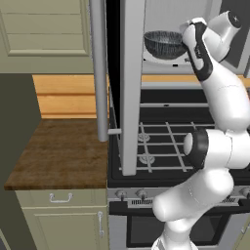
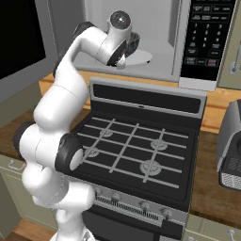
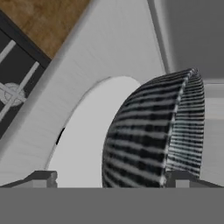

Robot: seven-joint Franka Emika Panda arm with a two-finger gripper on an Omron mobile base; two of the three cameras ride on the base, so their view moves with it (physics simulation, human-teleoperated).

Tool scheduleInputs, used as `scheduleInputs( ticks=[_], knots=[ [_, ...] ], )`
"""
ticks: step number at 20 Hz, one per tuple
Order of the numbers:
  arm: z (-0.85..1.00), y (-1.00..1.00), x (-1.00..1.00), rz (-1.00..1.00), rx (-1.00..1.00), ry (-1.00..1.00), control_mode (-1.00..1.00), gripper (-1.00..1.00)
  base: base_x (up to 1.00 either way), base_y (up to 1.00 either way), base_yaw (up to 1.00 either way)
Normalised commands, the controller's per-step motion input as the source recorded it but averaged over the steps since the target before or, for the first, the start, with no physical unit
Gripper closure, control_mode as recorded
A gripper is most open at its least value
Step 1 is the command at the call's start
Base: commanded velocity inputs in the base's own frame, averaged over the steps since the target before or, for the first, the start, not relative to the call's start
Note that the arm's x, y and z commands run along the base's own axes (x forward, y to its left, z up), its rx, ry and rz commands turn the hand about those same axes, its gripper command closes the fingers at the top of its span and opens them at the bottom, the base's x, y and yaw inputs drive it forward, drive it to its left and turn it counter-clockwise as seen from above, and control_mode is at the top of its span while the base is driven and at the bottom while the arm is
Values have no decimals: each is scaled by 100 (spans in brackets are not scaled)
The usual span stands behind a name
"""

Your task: Pick the carrot from the sink and place it in the bowl. Then pick the bowl and place it in the microwave. Then close the microwave door and press the start button.

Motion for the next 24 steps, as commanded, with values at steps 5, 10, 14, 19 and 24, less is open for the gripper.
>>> scheduleInputs(
  ticks=[5, 10, 14, 19, 24],
  knots=[
    [3, -6, -70, 0, 0, -24, -100, -100, 0, 0, 0],
    [-15, -9, -43, 0, -2, -2, -100, -100, 0, 0, 0],
    [-19, -5, -74, 2, -7, -4, -100, -100, 0, 0, 0],
    [-40, -1, -100, 3, -14, -11, -100, -100, 0, 0, 0],
    [-20, 5, -93, -8, -36, -7, -100, -100, 0, 0, 0]
  ],
)
